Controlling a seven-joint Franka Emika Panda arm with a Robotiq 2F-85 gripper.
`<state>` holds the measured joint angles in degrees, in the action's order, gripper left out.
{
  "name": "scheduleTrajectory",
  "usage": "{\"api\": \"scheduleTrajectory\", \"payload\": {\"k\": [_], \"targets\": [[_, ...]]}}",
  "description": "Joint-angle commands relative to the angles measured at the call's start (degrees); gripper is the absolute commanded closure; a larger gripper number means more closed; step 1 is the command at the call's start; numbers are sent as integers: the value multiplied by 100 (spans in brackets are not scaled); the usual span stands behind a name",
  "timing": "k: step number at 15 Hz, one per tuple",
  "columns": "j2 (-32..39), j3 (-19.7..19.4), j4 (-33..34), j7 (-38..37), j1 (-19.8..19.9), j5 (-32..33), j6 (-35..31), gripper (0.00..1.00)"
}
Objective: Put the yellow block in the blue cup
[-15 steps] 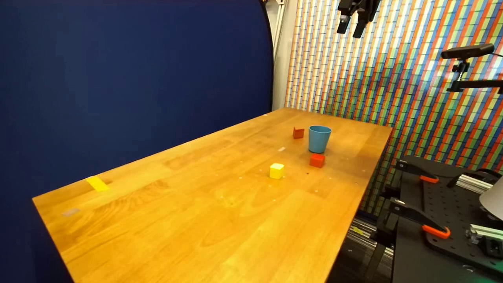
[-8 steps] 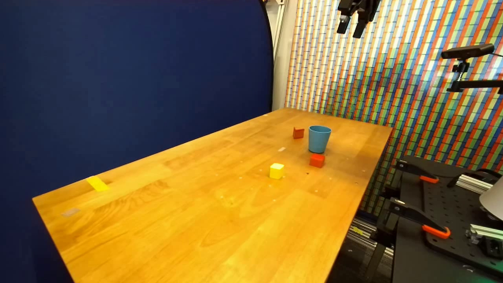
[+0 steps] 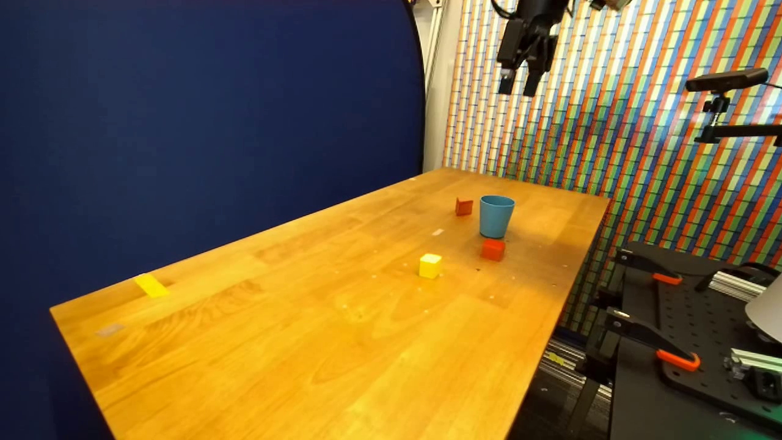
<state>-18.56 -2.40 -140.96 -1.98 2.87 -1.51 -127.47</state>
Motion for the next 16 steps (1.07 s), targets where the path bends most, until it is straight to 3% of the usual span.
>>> {"api": "scheduleTrajectory", "payload": {"k": [1, 6, 10, 16], "targets": [[1392, 174, 555, 79, -341, -379, -482, 0], [2693, 604, 1114, 61, -700, -858, -961, 0], [3490, 834, 1529, -163, -883, -774, -1004, 0], [4653, 684, 2159, -954, -1218, -234, -997, 0]]}}
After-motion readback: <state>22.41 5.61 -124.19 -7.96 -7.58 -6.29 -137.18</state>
